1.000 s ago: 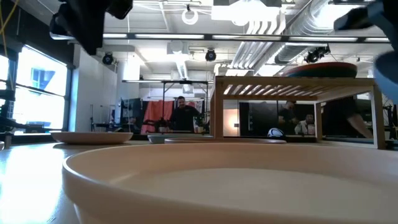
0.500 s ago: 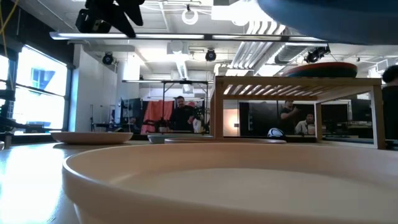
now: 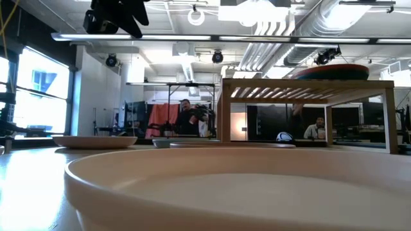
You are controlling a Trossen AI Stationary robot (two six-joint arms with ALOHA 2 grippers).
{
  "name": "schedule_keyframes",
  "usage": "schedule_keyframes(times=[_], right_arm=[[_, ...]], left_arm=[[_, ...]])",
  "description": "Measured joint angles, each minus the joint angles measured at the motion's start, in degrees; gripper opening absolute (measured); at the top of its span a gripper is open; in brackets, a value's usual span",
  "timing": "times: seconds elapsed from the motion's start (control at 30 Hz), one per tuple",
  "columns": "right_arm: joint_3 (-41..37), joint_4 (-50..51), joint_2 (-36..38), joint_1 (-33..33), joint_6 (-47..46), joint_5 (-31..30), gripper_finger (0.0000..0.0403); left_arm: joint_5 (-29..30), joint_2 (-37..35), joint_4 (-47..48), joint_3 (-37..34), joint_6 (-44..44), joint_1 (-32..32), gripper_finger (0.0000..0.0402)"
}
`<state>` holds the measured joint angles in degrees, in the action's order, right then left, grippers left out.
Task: Place and stack plates onto a shelf
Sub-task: Stack the blue plate on top of the orange plate on the shelf
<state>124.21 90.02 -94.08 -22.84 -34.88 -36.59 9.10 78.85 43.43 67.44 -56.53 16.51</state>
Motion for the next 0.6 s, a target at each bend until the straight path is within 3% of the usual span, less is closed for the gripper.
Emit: schedule_keyframes(times=[0.27,0.6], right_arm=[[10.87,-0.24,2.23,8.72,10.02,-5.24,0.0],[5.31,0.01,16.36,23.74,7.38,-10.05,0.0]], left_arm=[[-0.64,0.0,2.83,0.0,4.42,-0.93,0.0099],[-0.6,-0.02,8.28,0.0,13.81,-7.7,0.0099]])
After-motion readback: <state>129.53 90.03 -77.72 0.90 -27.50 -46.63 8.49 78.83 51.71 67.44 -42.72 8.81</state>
